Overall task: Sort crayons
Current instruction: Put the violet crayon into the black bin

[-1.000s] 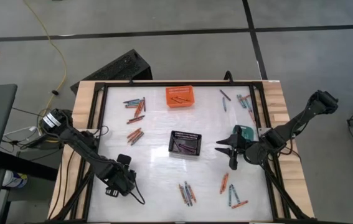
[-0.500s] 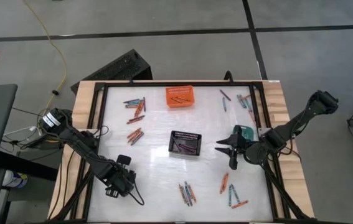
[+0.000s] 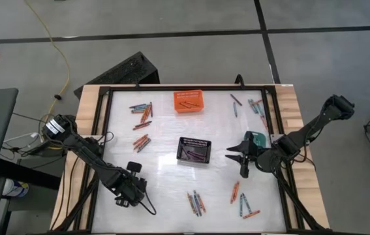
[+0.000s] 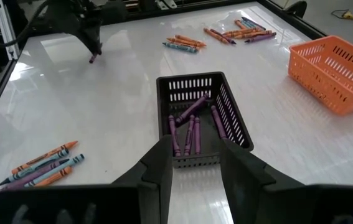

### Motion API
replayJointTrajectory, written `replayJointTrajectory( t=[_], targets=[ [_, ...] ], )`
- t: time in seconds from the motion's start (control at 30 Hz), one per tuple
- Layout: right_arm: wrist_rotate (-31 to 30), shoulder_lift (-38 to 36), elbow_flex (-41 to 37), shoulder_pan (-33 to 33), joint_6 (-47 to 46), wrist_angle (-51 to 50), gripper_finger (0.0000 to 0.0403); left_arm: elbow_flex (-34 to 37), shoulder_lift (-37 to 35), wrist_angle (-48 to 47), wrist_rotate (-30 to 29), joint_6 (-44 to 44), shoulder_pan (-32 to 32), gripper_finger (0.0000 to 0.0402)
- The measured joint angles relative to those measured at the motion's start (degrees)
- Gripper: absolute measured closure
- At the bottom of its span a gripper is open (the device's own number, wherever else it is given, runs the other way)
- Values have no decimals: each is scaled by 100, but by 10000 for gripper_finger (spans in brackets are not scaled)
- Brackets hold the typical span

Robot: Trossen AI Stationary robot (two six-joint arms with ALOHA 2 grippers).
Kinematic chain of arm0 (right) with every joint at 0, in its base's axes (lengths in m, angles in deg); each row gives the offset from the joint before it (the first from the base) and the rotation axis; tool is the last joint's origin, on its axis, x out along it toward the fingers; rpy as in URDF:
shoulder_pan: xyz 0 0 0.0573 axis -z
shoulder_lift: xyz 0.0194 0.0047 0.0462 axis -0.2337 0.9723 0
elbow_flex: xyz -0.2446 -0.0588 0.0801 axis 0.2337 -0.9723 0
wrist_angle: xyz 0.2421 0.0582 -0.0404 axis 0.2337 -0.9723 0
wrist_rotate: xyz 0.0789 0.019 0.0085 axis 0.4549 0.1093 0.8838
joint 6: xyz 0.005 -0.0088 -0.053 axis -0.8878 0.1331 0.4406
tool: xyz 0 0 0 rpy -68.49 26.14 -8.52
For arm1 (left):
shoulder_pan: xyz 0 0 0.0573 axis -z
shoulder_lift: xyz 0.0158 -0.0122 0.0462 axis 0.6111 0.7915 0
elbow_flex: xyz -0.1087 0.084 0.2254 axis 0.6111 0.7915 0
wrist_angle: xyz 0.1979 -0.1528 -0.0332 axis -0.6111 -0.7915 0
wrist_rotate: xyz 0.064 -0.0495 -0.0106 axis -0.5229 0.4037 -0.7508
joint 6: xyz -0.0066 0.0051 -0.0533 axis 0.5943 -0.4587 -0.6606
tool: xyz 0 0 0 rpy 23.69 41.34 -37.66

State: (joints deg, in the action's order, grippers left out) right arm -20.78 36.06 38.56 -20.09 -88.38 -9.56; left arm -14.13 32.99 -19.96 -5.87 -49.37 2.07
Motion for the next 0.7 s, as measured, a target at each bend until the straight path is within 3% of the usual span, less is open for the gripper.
replayJointTrajectory(
  t=[0.27,0.7],
  targets=[
    [4,0,0,-7,0,-1,275,-692,-6,-464,-485,572,-277,401],
    [300,0,0,-13,2,-17,275,-1763,-13,-642,-1282,1818,-1277,401]
  ],
)
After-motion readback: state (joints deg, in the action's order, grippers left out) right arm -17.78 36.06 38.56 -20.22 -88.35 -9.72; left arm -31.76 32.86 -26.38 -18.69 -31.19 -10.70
